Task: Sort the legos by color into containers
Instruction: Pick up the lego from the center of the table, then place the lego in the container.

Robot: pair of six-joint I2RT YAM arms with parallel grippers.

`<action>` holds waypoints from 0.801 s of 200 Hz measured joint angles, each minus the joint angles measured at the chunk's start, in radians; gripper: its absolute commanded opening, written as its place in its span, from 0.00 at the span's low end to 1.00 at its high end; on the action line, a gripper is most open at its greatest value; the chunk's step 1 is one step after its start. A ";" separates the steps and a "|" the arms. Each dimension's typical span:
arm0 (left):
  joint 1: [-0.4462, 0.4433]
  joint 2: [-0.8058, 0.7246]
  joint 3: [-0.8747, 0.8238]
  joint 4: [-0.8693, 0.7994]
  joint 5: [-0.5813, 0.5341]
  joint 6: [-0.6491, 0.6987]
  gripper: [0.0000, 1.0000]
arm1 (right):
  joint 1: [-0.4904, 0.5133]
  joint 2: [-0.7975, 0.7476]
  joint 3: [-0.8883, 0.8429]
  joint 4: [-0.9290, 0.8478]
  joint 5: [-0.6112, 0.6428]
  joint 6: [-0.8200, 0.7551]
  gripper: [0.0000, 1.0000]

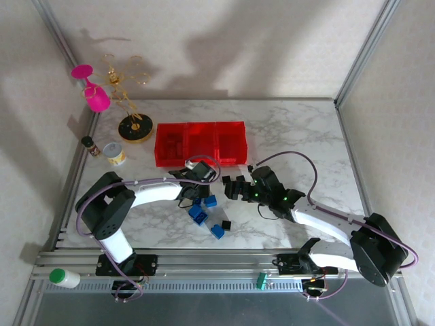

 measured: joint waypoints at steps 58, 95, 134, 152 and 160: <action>0.001 -0.111 0.099 -0.060 -0.054 0.021 0.45 | -0.014 0.000 0.002 0.001 0.003 0.003 0.99; 0.054 -0.114 0.211 -0.083 -0.083 0.073 0.44 | -0.063 0.000 0.010 0.014 0.001 0.026 0.99; 0.159 -0.005 0.375 -0.072 -0.092 0.134 0.43 | -0.103 0.001 0.037 0.024 0.000 0.037 0.99; 0.182 0.079 0.459 -0.068 -0.097 0.159 0.43 | -0.103 0.012 0.061 0.031 -0.001 0.037 0.99; 0.192 0.123 0.501 -0.067 -0.099 0.168 0.43 | -0.103 0.017 0.070 0.034 -0.001 0.037 0.99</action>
